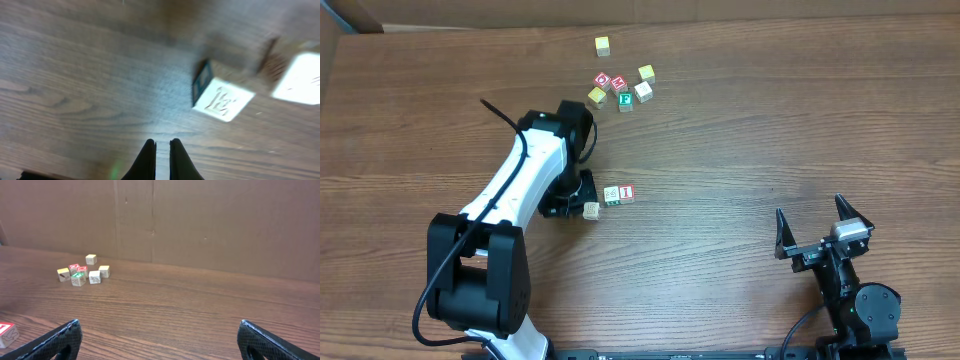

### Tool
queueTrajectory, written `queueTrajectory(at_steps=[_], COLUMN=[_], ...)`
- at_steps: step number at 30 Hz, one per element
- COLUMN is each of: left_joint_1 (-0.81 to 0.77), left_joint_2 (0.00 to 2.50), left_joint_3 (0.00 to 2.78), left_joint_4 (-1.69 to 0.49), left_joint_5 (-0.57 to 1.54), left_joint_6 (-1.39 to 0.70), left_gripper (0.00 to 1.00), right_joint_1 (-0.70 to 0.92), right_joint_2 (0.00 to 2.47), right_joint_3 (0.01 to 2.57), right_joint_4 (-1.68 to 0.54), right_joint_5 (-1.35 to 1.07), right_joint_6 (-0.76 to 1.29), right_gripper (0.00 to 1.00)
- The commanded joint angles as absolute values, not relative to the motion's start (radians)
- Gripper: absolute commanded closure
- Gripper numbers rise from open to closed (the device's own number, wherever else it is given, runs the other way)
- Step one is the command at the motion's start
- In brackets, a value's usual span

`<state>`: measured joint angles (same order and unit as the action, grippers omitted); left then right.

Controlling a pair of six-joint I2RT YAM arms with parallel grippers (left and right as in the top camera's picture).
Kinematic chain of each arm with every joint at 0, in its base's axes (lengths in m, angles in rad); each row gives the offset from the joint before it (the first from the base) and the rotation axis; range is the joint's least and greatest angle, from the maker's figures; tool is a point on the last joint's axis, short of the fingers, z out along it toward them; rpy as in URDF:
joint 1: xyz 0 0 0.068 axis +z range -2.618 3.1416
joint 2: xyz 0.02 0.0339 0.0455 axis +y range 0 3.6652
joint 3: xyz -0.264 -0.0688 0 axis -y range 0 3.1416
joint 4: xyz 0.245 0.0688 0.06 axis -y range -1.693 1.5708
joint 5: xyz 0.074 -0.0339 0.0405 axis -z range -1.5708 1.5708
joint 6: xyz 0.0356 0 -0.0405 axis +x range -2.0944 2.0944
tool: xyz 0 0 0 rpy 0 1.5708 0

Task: Flip 5 blocks

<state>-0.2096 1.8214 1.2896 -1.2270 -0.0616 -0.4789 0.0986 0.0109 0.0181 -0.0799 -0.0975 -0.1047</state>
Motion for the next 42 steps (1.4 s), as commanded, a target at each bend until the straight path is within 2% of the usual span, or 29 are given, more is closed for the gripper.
queueTrajectory(at_steps=[1, 7, 19, 42], left_joint_1=[-0.218, -0.22, -0.232, -0.233], left_joint_2=[1.797, 1.797, 1.797, 1.797], left_joint_3=[1.232, 1.154, 1.068, 1.068], left_joint_4=[-1.209, -1.121, -0.953, -0.862], left_joint_5=[-0.034, 0.046, 0.055, 0.105], left_joint_6=[-0.449, -0.44, -0.442, -0.441], left_gripper=[0.96, 0.96, 0.96, 0.96], right_joint_1=[0.094, 0.094, 0.094, 0.094], right_joint_2=[0.004, 0.004, 0.004, 0.004], right_joint_3=[0.008, 0.008, 0.008, 0.008], right_joint_4=[-0.076, -0.076, -0.076, -0.076], right_joint_5=[-0.099, -0.099, -0.099, -0.099], right_joint_6=[-0.105, -0.105, -0.105, -0.105], right_gripper=[0.0, 0.0, 0.0, 0.0])
